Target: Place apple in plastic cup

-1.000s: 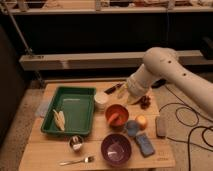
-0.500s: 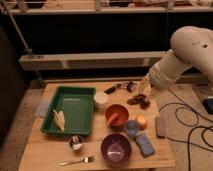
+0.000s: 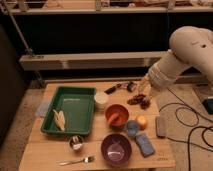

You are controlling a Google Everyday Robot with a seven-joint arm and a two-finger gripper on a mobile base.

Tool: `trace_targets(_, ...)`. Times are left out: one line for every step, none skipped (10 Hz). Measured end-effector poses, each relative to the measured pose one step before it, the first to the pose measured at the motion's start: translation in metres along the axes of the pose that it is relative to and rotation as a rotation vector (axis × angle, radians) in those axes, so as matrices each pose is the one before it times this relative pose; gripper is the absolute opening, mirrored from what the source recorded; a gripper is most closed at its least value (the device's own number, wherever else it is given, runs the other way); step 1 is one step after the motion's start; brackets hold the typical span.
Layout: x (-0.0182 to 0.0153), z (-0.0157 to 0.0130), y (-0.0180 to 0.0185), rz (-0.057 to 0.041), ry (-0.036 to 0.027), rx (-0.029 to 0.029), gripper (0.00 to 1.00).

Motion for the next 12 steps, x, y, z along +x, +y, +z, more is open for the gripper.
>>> trace_targets(0.00055,0.00003,0.00021,0.00094,-0.00326,-0.00019,0.7)
trace_targets(0.00085,0.00111,0.00036,0.00006,-0.00807,-0.00712,0.77)
trace_targets(0.00209,0.00378,0.00061,0.00096,-0.01081,-0.02814,0.8)
trace_targets(0.00331,0.00997,0.00317,0.00456,-0.01508,-0.0386,0.8)
trace_targets(0.00565,0.01365,0.00523,0.01112,-0.01703,-0.03322,0.8)
trace_targets(0.00727,0.01566,0.00698,0.01075,-0.01175,-0.02622,0.8)
trace_targets(0.00494,0.01224,0.00458,0.00559,-0.00787,-0.01971,0.8)
trace_targets(0.00716,0.01453,0.00535,0.00921,-0.01276,-0.02508,0.8)
trace_targets(0.00444,0.00962,0.00373,0.00432,-0.01156,-0.01959,0.8)
trace_targets(0.00267,0.00516,0.00184,0.0025,-0.00636,-0.00886,0.8)
trace_targets(0.00633,0.00928,0.00504,0.0079,-0.01353,-0.01634,0.8)
trace_targets(0.00791,0.00936,0.00581,0.0093,-0.0133,-0.01793,0.8)
